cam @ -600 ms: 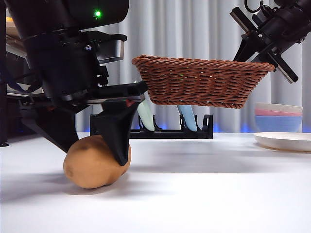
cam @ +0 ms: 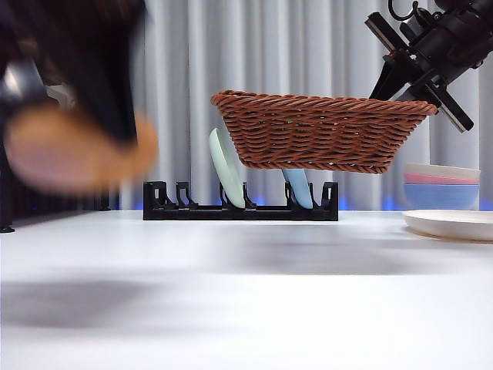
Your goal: Pick up the basket,pick up the corn from the table,pick up the potato from the table,pick up the cucumber from the table,put all items into the basket
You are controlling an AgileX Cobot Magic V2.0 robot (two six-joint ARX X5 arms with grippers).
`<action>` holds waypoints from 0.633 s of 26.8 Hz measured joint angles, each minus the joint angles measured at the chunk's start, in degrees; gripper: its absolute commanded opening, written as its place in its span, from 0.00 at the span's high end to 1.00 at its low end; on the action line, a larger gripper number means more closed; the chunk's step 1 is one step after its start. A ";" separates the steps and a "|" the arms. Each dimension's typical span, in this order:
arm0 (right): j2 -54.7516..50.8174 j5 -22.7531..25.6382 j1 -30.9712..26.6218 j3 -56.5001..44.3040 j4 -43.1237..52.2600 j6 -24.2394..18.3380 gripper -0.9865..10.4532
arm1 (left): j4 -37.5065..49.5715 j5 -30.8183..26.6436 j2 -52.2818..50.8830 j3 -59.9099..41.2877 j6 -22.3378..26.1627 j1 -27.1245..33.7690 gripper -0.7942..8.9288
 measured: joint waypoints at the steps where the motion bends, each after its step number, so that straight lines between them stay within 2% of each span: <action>1: 0.00 0.11 0.17 0.00 0.00 0.00 0.93 | -0.66 0.24 -2.97 1.25 -0.11 -0.24 0.93; 4: 0.00 1.53 1.25 0.00 0.00 -0.07 0.93 | 2.36 -0.39 -9.29 5.95 -0.55 -0.39 0.93; 8: 0.00 3.15 3.78 0.00 -0.59 -0.20 0.93 | 10.29 -5.40 -9.42 13.84 0.35 -0.28 0.93; 11: 0.00 3.13 6.14 0.00 -0.63 -0.13 0.93 | 11.85 -6.82 -4.79 20.26 2.95 1.07 0.93; 17: 0.00 2.95 10.12 0.00 -0.61 0.26 0.93 | 11.58 -6.73 12.39 31.17 9.73 4.46 0.93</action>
